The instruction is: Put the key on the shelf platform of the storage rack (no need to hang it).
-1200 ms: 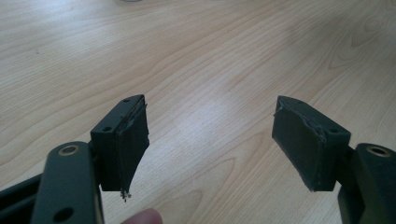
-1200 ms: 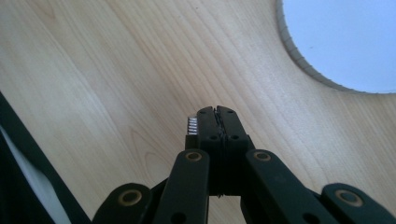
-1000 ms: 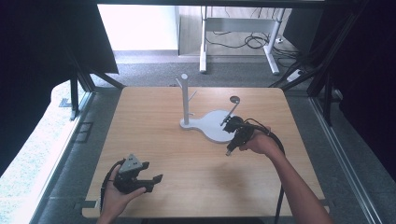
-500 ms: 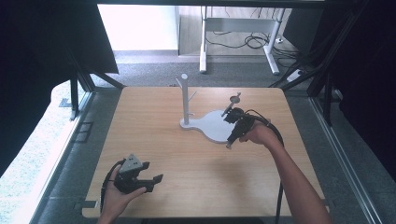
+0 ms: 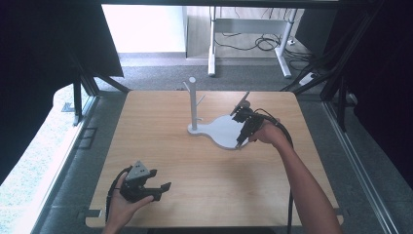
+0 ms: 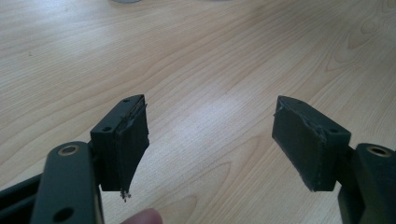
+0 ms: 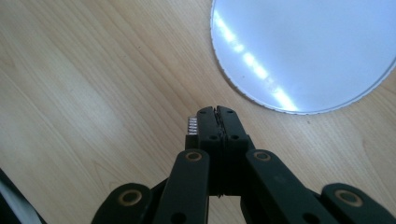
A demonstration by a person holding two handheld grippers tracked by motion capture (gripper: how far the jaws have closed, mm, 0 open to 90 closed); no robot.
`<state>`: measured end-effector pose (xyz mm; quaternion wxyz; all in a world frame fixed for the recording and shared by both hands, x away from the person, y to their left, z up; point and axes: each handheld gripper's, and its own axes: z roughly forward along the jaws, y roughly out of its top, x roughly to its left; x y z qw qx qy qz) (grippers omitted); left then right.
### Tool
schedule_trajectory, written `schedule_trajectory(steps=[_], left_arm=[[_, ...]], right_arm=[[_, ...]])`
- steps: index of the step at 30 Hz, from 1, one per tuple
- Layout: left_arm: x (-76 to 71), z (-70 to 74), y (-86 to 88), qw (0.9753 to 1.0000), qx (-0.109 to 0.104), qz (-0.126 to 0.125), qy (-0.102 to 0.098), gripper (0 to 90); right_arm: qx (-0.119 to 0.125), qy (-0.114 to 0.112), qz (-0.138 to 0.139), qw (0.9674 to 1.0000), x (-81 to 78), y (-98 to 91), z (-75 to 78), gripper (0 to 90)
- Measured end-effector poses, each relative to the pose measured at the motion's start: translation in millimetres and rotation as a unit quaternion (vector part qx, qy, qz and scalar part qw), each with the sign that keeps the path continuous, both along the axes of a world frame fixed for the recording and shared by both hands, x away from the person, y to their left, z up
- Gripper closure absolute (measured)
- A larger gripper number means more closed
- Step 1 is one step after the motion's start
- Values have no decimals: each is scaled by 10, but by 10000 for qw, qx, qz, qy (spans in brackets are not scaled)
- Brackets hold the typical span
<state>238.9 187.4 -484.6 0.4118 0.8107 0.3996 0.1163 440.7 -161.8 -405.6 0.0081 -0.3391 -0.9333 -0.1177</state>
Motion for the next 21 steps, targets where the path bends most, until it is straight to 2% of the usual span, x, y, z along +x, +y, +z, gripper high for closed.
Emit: schedule_trajectory(steps=[11,21], left_arm=[[-5,8,-2,10000,-22,-7,-14,272],[-2,8,4,10000,-30,-35,-8,272]], right_arm=[[77,-161,-251,9995,185,-15,33,900],[73,-120,-306,9994,320,-12,13,900]])
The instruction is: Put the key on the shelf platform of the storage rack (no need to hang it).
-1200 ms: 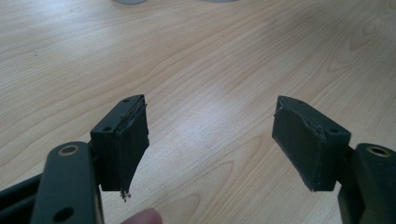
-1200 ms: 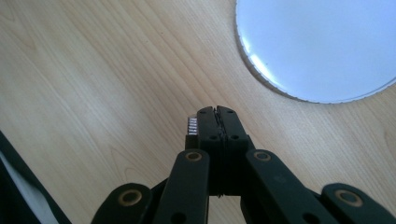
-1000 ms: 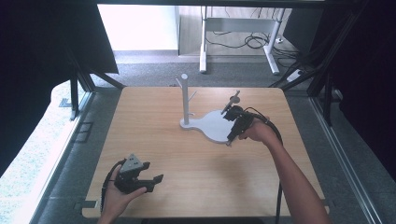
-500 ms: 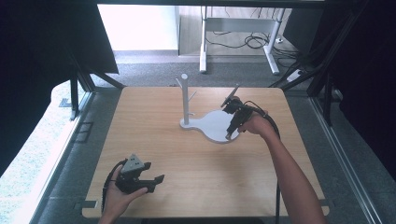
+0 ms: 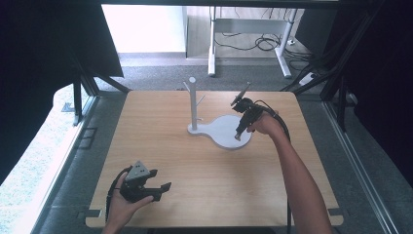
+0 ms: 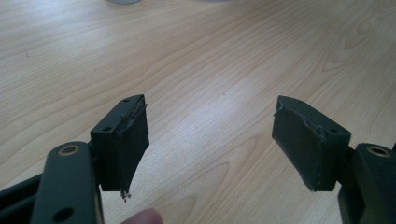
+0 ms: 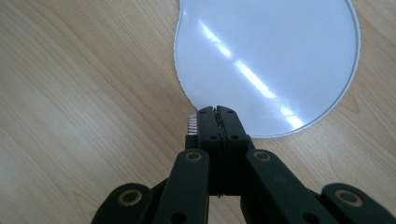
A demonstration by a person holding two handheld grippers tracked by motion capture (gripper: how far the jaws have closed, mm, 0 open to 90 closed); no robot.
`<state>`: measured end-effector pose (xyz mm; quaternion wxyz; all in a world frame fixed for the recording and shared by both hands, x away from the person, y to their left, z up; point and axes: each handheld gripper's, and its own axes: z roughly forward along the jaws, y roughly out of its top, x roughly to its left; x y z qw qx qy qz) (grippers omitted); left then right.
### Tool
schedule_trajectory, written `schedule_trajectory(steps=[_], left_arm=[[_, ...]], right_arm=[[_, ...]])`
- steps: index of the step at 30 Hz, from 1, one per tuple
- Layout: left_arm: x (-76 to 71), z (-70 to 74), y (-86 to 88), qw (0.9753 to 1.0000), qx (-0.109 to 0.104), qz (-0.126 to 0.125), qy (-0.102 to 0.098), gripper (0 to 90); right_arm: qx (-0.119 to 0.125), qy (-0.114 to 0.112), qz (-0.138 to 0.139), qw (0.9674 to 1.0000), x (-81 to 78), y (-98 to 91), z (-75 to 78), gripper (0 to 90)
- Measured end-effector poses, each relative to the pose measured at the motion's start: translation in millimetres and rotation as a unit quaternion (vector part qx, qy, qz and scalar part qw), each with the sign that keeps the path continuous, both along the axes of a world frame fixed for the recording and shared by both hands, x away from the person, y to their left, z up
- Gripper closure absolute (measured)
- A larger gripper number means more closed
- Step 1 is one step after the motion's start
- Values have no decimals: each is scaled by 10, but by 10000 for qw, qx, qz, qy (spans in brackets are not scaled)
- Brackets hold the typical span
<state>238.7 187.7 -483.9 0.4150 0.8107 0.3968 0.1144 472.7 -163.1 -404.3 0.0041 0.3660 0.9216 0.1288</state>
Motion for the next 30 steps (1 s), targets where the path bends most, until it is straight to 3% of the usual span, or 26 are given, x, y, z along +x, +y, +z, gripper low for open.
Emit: schedule_trajectory(steps=[30], left_arm=[[-18,22,11,9999,7,-19,-149,275]], right_arm=[[-93,-193,-196,9996,337,163,-286,900]])
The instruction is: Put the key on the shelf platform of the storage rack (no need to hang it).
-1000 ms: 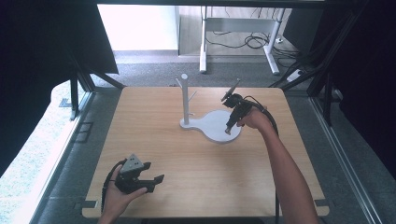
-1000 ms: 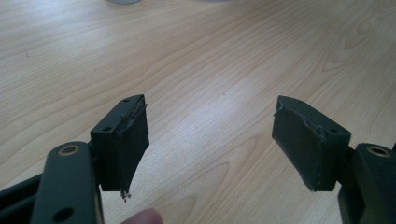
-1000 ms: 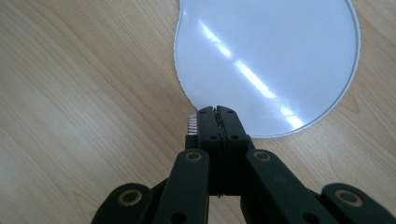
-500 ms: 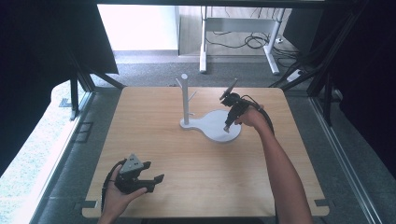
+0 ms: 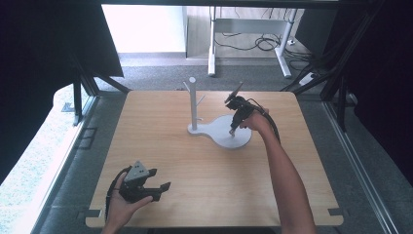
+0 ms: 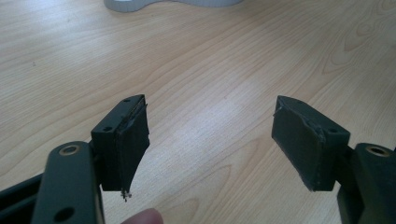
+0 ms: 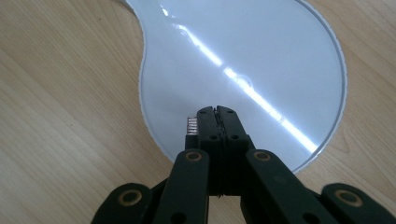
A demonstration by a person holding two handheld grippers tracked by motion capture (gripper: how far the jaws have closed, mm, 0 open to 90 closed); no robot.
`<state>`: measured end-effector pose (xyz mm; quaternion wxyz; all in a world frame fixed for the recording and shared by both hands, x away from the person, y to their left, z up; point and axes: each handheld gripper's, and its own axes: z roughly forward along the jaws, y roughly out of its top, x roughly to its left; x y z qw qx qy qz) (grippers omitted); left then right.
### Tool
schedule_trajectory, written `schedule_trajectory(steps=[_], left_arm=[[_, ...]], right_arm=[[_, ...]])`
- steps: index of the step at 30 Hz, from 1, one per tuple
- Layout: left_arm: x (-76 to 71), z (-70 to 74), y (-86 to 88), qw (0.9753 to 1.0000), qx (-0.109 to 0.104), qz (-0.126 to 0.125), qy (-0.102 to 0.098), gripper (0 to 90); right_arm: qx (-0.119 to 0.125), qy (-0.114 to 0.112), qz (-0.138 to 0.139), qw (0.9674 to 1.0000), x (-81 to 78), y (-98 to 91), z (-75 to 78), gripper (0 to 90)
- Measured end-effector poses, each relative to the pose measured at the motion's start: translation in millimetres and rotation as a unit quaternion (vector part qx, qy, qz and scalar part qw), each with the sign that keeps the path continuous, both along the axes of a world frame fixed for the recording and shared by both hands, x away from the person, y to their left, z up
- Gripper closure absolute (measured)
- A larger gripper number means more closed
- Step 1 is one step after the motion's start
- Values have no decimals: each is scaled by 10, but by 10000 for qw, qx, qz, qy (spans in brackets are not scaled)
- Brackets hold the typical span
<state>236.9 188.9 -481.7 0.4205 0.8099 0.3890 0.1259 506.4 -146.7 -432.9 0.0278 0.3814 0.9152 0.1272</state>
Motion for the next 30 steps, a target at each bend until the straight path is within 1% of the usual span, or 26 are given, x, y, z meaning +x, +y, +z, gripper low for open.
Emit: schedule_trajectory(steps=[1,3,4,7,12,17,21,25,30], left_arm=[[0,0,-1,10000,0,-4,0,276],[0,-3,-8,10000,12,-14,4,276],[0,-4,-11,10000,16,-19,12,275],[0,-12,-24,10000,19,-27,28,275],[4,-19,-27,10000,30,-31,43,276],[8,-26,-33,10000,40,-48,70,275],[9,-27,-37,9999,39,-48,79,275],[10,-31,-47,9999,36,-61,107,275],[13,-36,-51,9999,46,-69,115,275]], right_arm=[[14,-20,-53,10000,11,3,-28,900],[38,-28,-69,10000,20,-2,-39,900],[49,1,-92,9999,29,-6,-58,900],[60,-6,-132,9999,41,-4,-121,900],[70,72,-156,9998,46,-5,-246,900],[85,55,-197,9998,43,-12,-310,900],[128,50,-189,9997,36,-14,-331,899],[78,7,-178,9998,17,-2,-341,892],[117,-56,-218,9997,9,-25,-350,881]])
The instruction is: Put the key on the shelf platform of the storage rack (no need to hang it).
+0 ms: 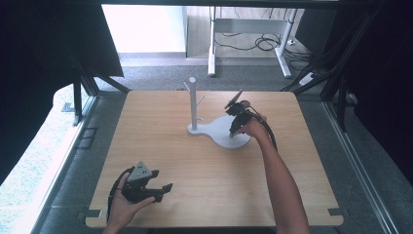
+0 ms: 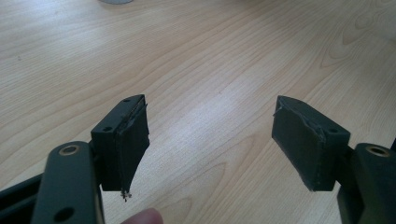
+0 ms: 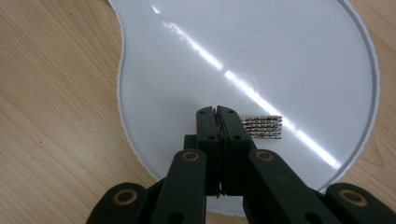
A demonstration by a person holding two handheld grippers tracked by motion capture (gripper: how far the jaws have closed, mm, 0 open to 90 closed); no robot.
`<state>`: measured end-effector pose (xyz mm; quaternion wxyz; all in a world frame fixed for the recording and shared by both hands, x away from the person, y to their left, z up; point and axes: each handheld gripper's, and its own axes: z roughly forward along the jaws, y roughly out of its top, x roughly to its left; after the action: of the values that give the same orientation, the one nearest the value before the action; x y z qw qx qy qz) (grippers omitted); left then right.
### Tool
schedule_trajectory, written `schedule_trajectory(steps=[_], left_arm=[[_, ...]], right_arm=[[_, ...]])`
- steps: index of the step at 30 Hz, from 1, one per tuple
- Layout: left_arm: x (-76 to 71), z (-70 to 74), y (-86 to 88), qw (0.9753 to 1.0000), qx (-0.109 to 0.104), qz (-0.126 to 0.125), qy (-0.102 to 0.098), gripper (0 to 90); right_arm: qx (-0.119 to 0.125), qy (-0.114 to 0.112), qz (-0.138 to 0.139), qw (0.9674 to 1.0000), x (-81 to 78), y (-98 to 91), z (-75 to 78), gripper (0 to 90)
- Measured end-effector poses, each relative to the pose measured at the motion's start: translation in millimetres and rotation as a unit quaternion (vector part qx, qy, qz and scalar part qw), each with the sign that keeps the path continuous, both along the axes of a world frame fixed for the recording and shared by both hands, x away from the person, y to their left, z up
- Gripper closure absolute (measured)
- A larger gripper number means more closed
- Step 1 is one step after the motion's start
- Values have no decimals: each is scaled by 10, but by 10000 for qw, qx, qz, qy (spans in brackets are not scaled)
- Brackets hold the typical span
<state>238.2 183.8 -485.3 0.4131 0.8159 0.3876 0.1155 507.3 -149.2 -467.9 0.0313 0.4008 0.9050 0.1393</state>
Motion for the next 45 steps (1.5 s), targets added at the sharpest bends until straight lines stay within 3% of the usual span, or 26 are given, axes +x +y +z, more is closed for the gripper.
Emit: schedule_trajectory(steps=[17,27,37,45], left_arm=[[11,-15,5,10000,0,21,22,275],[12,-22,-4,10000,17,20,27,275],[11,-31,-25,10000,70,-4,41,275],[11,-42,-40,10000,79,-3,53,275]], right_arm=[[154,-290,-53,9994,-88,-57,172,654],[294,-419,-21,9987,-185,-141,291,611],[422,-484,165,9978,-386,-259,360,531],[730,-696,218,9947,-641,-389,424,512]])
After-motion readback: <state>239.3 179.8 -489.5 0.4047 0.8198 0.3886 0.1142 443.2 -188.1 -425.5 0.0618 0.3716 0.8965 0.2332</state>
